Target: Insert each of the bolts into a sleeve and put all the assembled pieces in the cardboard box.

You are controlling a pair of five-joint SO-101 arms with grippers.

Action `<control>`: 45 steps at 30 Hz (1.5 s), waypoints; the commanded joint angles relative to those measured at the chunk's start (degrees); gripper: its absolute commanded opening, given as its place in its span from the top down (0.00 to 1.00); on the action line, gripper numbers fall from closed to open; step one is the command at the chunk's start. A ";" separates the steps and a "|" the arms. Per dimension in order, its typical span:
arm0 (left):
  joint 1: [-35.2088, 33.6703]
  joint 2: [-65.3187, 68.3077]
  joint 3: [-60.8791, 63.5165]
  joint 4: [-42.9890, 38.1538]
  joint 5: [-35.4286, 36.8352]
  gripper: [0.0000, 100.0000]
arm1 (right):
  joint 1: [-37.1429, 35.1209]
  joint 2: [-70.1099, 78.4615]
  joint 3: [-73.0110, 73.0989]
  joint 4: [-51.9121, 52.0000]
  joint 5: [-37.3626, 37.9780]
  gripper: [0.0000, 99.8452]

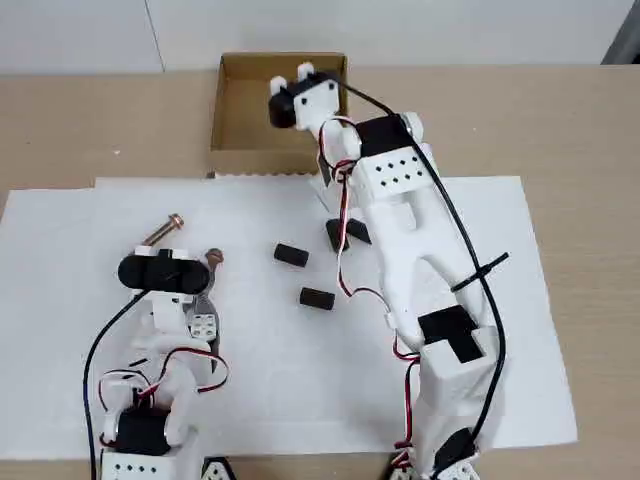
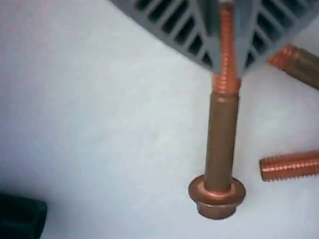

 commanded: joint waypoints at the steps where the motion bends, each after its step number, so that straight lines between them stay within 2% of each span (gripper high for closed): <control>1: -0.18 -0.62 -0.22 -1.49 -0.09 0.99 | 0.66 -3.21 -2.73 2.77 -0.18 1.00; 6: -0.18 -0.62 -0.22 -1.49 -0.09 0.99 | 2.33 -3.12 -2.46 3.56 10.81 1.00; 10: -0.18 -0.62 -0.22 -1.49 -0.09 0.99 | 3.65 -0.22 -2.46 4.70 14.68 0.99; 14: -0.18 -0.62 -0.22 -1.49 -0.09 0.99 | 4.70 3.38 -2.46 6.20 18.20 0.90; 17: -0.18 -0.62 -0.22 -1.49 -0.09 0.99 | 4.62 4.62 -2.64 6.20 19.96 0.85; 32: -0.09 -0.62 -0.22 -1.49 -0.09 0.99 | 4.44 11.82 -2.73 5.49 24.35 0.85; 45: -0.09 -0.62 -0.22 -1.49 -0.18 0.99 | 4.62 17.01 -2.73 -1.27 26.46 0.85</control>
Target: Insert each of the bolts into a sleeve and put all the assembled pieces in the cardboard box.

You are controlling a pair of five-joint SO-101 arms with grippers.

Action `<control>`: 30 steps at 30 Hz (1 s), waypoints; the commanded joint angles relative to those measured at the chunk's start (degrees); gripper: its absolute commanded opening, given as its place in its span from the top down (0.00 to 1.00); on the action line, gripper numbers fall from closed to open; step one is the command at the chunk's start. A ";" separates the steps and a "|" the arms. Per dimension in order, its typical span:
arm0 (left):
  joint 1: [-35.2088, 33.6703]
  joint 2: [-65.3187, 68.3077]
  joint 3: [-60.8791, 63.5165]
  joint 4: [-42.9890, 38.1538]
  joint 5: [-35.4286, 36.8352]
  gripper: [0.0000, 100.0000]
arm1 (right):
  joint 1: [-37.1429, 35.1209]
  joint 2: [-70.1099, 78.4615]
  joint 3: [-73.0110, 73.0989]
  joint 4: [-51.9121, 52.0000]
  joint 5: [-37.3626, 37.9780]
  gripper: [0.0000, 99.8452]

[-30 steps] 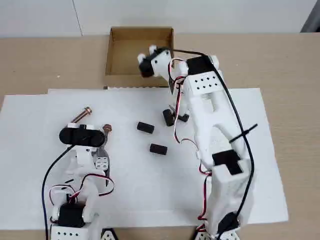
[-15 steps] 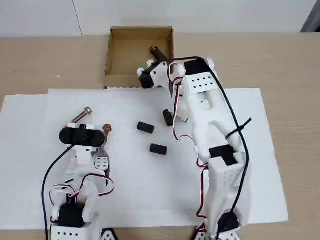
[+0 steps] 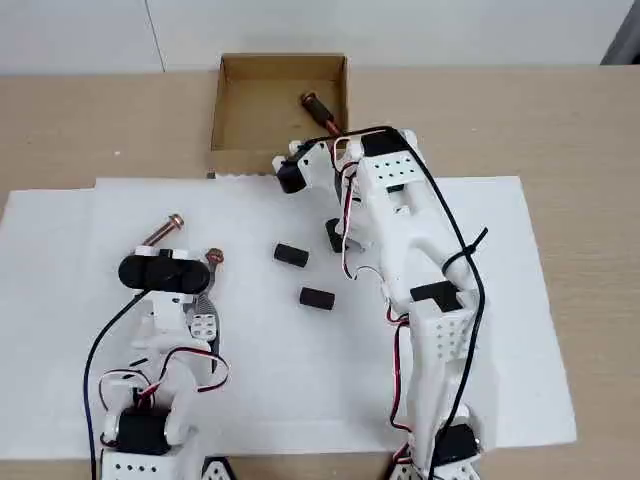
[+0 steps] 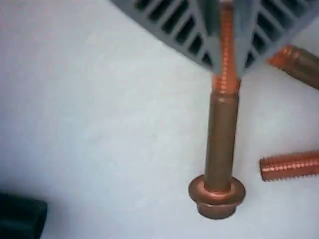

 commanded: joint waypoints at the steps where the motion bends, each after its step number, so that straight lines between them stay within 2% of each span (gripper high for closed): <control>1: -0.09 -0.62 -0.22 -1.49 -0.18 0.99 | 0.22 -0.31 -2.11 -0.84 0.79 0.85; 13: 0.09 -0.62 -0.22 -1.49 -0.26 0.99 | 0.31 0.57 -2.11 -2.59 2.73 0.85; 25: 0.09 -0.62 -0.22 -1.49 -0.26 0.99 | 0.04 5.14 -2.20 -0.48 0.79 0.99; 30: 0.26 -0.62 -0.22 -1.49 -0.35 0.99 | -0.04 2.95 -5.54 5.23 0.62 0.99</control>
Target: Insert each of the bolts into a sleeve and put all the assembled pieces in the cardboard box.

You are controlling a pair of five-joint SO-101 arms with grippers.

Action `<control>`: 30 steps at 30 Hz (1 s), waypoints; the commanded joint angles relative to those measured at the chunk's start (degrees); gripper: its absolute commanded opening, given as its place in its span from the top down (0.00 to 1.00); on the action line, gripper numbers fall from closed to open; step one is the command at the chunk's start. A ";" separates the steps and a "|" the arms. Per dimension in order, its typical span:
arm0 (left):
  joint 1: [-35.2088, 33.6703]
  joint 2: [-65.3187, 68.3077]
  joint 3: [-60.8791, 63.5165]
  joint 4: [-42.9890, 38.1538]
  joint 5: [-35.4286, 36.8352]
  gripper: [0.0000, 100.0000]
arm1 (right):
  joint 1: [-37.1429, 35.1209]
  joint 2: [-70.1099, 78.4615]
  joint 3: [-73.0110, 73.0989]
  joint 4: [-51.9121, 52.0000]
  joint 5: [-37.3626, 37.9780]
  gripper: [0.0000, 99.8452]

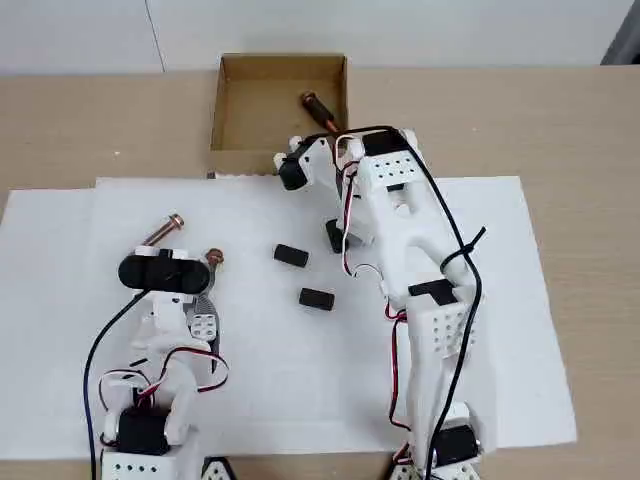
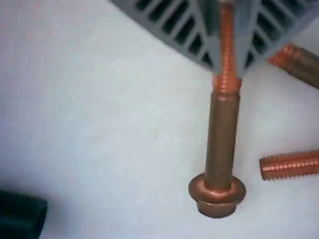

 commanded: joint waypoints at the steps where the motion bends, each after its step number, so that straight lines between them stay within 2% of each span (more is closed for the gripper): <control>1: 0.26 -0.62 -0.22 -1.49 -0.35 0.99 | -0.31 -2.77 -1.67 5.49 -0.97 0.99; 16: 0.26 -0.62 -0.22 -1.49 -0.35 0.99 | 0.04 -24.40 -0.88 9.27 -13.10 1.00; 21: 0.18 -0.62 -0.22 -1.49 -0.35 0.99 | -0.13 -37.14 8.53 9.27 -17.49 1.00; 30: -0.09 -0.26 -2.95 -0.26 -0.35 0.99 | 0.04 -63.43 34.11 9.01 -23.21 1.00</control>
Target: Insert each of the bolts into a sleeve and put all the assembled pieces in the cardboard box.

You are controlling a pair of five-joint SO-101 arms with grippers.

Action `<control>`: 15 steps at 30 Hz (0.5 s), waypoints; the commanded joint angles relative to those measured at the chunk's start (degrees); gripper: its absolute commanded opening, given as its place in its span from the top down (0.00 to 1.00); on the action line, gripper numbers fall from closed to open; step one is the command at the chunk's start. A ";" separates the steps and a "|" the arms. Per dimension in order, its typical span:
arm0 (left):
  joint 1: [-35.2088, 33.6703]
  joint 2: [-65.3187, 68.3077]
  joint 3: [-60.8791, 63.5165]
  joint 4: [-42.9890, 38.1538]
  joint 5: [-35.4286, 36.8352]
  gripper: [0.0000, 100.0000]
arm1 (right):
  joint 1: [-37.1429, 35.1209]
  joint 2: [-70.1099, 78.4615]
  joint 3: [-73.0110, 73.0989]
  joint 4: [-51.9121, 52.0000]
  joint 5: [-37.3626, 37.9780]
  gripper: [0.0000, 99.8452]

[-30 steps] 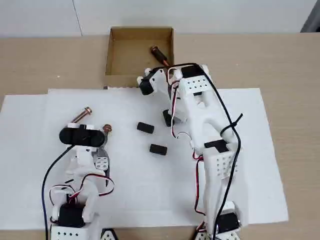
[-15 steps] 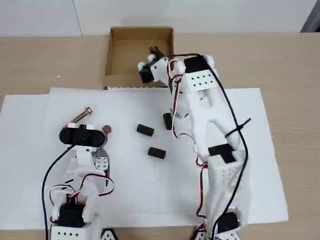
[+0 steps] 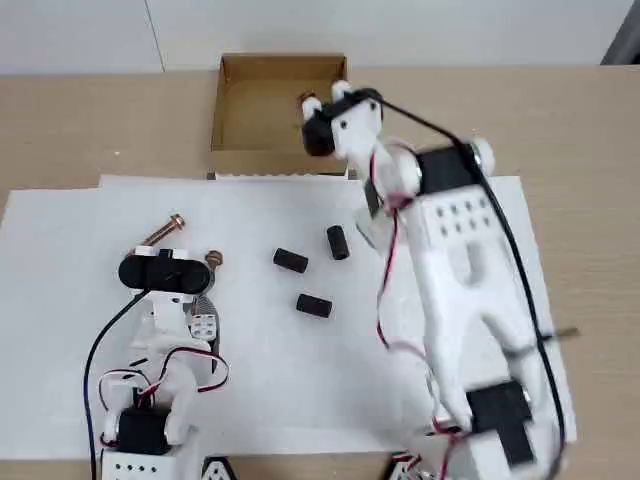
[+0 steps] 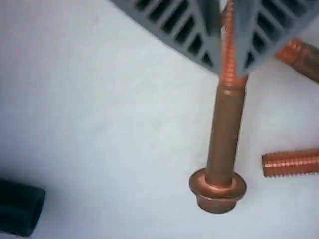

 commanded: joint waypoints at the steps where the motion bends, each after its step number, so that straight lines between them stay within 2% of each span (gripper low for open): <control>1: -0.09 -0.26 -3.91 0.62 -0.35 0.99 | 0.57 -11.38 8.44 0.84 -1.14 1.00; 10: -0.18 0.26 -14.29 7.30 -2.73 0.99 | 6.55 -22.37 23.21 0.04 -1.41 1.00; 15: -0.26 8.35 -21.05 8.18 -2.73 0.99 | 8.57 -24.84 26.81 -0.92 -2.73 1.00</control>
